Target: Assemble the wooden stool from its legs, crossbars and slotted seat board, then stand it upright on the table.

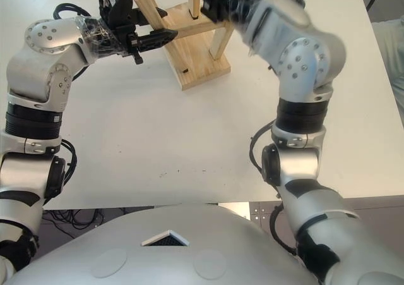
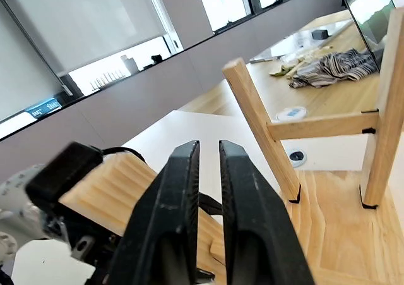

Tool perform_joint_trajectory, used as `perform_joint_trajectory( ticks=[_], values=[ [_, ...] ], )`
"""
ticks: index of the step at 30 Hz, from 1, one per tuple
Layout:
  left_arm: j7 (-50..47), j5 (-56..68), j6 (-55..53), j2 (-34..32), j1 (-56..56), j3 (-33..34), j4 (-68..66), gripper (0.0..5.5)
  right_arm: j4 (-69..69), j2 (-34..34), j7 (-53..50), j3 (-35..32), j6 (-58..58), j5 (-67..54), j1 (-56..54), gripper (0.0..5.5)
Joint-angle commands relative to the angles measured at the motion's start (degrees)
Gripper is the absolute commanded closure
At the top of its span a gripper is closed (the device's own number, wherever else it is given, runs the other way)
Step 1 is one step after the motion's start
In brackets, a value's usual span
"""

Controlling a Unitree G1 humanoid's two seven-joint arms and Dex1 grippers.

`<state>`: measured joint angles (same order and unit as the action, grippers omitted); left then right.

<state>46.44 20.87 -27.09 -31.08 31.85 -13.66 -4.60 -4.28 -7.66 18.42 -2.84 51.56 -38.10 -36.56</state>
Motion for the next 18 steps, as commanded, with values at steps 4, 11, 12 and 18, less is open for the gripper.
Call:
perform_joint_trajectory(
  ticks=[4, 11, 12, 18],
  values=[
    [-0.79, -5.25, -6.56, -1.42, -5.64, -4.23, -4.98, 3.47, -1.74, -3.67, 3.44, 6.69, 2.4, 4.22, 3.74, 5.45],
    [-0.76, -5.09, -6.67, -1.43, -5.65, -4.22, -4.72, 3.47, -0.89, -5.85, 5.8, 12.09, 1.9, 9.04, 7.97, 5.45],
    [-0.72, -5.09, -6.67, -1.45, -5.65, -4.25, -4.67, 3.47, -0.88, -5.73, 5.93, 11.91, 1.82, 9.27, 7.97, 5.45],
    [-0.44, -5.1, -6.62, -1.73, -5.8, -4.28, -4.63, 3.47, -2.87, -5.87, 7.76, 4.44, 5.06, 4.52, 3.38, 5.45]
  ],
)
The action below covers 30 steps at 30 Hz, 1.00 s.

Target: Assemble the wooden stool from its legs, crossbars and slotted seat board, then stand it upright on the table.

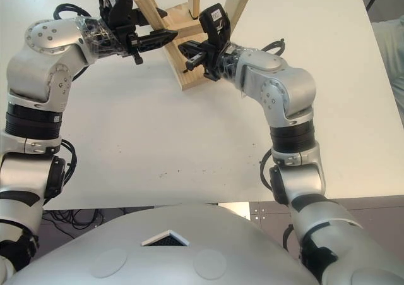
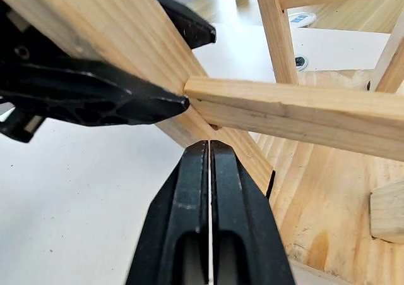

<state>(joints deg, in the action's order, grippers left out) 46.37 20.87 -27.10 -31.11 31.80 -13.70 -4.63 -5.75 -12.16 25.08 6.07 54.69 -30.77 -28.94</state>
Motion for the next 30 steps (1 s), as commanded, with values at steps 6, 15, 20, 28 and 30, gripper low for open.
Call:
perform_joint_trajectory(
  ticks=[6, 15, 20, 28, 30],
  values=[
    [-0.09, -5.04, -6.59, -1.97, -6.44, -4.34, -4.42, 3.47, -0.58, -1.42, 0.71, -12.67, 5.45, -8.43, -12.17, 5.45],
    [-0.41, -4.38, -7.08, -1.19, -6.2, -4.35, -2.96, 3.47, 17.66, 0.9, 3.64, 0.19, -7.19, 4.41, -7.9, 5.45],
    [-0.97, -4.25, -7.22, -1.15, -6.41, -3.92, -2.9, 3.47, 14.35, -1.11, 6.62, 4.72, -7.31, 6.88, -2.18, 5.45],
    [-0.64, -4.53, -7.43, -0.12, -4.56, -5.33, -3.48, 3.47, 7.04, 3.26, 3.9, -5.59, -5.68, -1.87, -5.44, 5.45],
    [-0.2, -4.67, -7.49, -0.38, -4.29, -5.66, -3.74, 3.47, 5.59, 4.65, 0.64, -14.82, -5.18, -9.63, -11.5, 5.45]
  ],
)
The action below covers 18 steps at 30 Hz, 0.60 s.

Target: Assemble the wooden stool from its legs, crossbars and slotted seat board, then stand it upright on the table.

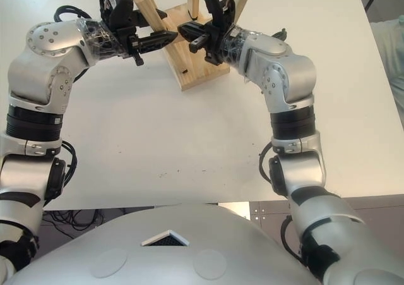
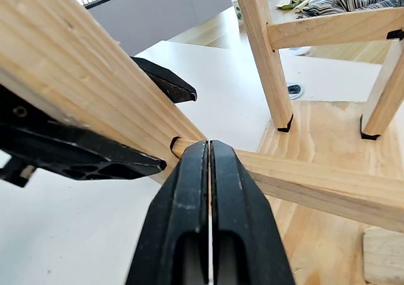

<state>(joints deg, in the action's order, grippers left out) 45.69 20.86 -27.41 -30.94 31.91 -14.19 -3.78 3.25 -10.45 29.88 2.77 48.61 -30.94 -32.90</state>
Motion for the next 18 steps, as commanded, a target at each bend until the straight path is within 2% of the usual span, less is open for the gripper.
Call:
perform_joint_trajectory(
  ticks=[1, 4, 5, 7, 10, 14, 18],
  values=[
    [0.69, -4.7, -7.24, -0.94, -4.58, -5.2, -4.7, 3.47, -2.69, 2.87, -6.45, -17.04, 1.09, -14.35, -12.17, 5.45],
    [1.35, -4.6, -7.49, -2.01, -5.59, -5.16, -4.7, 3.47, 4.32, -0.63, -13.6, -30.4, 0.23, -25.67, -25.28, 5.45],
    [1.52, -4.53, -7.55, -2.21, -5.86, -5.17, -4.6, 3.47, 6.58, -1.97, -15.34, -32.63, -0.47, -26.77, -27.8, 5.45],
    [1.66, -4.41, -7.73, -2.44, -6.2, -5.14, -4.42, 3.47, 10.42, -5.25, -15.08, -32.02, -4.06, -22.39, -29.07, 5.45],
    [1.68, -4.3, -7.93, -2.5, -6.3, -5.17, -4.38, 3.47, 20.04, -9.39, -12.91, -21.61, -17.72, -4.63, -23.15, 5.45],
    [2.19, -4.44, -7.76, -2.68, -6.12, -5.58, -4.44, 3.47, 27.32, -9.64, -9.61, -5.26, -28.89, 14.25, -12.41, 5.45],
    [2.95, -4.69, -7.85, -3.69, -6.07, -5.89, -4.25, 3.47, 14.53, -7.07, -2.17, 7.47, -28.3, 18.72, -5.0, 5.45]
  ],
)
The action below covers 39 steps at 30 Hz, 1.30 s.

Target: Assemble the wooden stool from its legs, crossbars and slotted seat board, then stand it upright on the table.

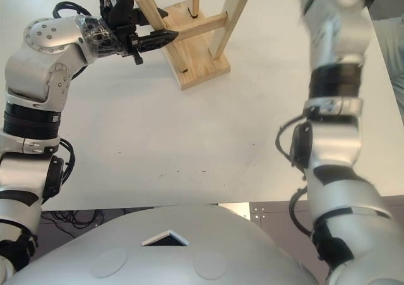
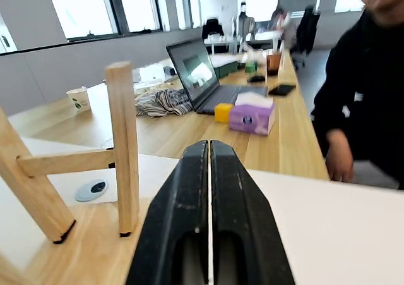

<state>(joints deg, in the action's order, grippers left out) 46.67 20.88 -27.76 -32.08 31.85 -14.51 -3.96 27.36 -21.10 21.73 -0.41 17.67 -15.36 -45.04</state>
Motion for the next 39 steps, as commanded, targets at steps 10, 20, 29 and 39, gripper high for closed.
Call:
perform_joint_trajectory(
  ticks=[10, 20, 29, 39],
  values=[
    [6.95, -7.06, -5.29, -3.1, -2.93, -9.66, -5.85, 3.47, -40.65, 4.25, 12.45, 20.69, 18.7, -0.44, 13.88, 5.45],
    [12.77, -6.59, 1.78, -5.93, -6.01, -9.4, -4.44, 3.47, -53.32, 3.97, 17.46, 21.08, 28.73, -7.16, 16.5, 5.45],
    [24.82, -3.56, 17.33, -12.09, -10.38, -5.95, -6.62, 3.01, -60.08, 3.3, 24.89, 18.82, 32.72, -13.46, 17.83, 5.5],
    [27.73, -2.37, 14.03, -19.6, -16.18, 2.07, -1.01, 2.52, -55.34, 0.58, 26.49, 14.56, 32.22, -11.92, 16.58, 5.5]
  ],
)
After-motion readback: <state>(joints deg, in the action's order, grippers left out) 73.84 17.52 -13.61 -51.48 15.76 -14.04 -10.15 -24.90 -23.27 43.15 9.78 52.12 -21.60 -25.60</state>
